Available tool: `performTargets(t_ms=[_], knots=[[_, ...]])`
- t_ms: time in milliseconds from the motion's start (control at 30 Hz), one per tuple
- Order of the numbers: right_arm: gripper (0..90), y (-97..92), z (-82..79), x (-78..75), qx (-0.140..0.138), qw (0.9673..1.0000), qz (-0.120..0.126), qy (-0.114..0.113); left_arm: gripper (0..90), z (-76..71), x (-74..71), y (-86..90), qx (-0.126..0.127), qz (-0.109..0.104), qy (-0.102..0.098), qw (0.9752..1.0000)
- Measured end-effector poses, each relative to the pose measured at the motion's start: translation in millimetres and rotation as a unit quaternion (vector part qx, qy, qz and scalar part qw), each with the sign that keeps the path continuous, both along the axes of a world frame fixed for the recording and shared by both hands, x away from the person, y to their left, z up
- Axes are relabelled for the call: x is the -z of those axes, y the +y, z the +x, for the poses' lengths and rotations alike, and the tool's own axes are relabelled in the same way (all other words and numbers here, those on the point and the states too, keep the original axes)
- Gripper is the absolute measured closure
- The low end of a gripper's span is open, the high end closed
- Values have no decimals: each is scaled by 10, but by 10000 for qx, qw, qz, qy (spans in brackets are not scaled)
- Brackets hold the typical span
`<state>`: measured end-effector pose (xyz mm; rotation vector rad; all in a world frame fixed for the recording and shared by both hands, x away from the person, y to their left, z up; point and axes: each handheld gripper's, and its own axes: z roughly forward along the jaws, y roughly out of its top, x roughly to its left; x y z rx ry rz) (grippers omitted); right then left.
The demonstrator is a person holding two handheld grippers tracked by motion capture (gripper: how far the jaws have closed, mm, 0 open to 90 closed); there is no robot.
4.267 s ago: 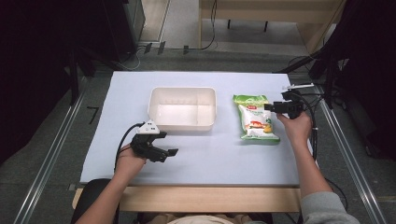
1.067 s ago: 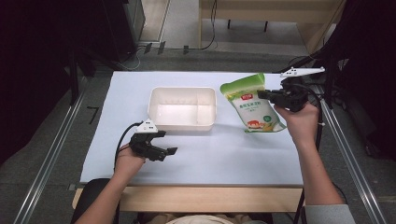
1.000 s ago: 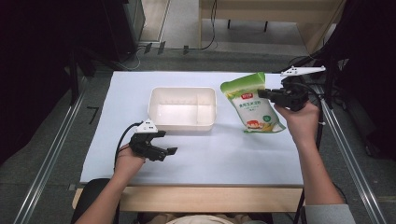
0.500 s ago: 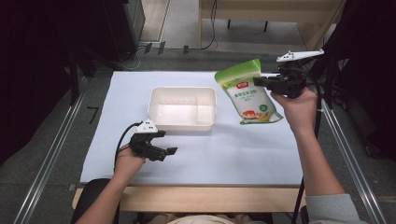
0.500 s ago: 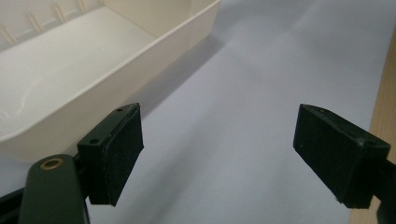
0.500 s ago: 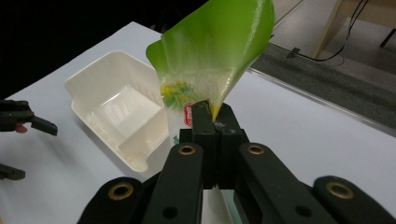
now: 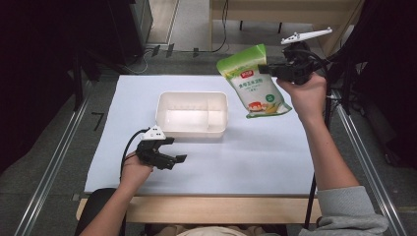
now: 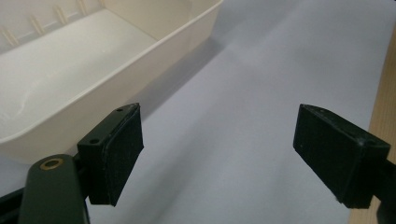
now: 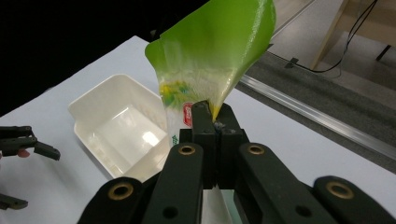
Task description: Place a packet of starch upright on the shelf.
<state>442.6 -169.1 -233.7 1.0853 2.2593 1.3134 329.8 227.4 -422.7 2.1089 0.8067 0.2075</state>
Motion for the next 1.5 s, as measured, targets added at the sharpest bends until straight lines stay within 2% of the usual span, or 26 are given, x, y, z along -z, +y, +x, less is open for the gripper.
performTargets(t_ms=[400,567,900,1300,1500], knots=[[900,231,110,-166,-146,9999,28,21,166,8,1,-5,41,14,5,10000],[900,415,152,-233,-224,9997,-96,-6,166,9,1,-4,44,12,1,10000],[900,718,236,-299,-390,9991,-148,-1,166,6,-1,-3,61,-10,-11,10000],[900,1245,350,-212,-636,9976,-247,95,166,3,-10,9,87,-45,8,10000],[900,1557,425,-104,-776,9961,-318,263,166,3,-6,7,93,-60,5,9999]])
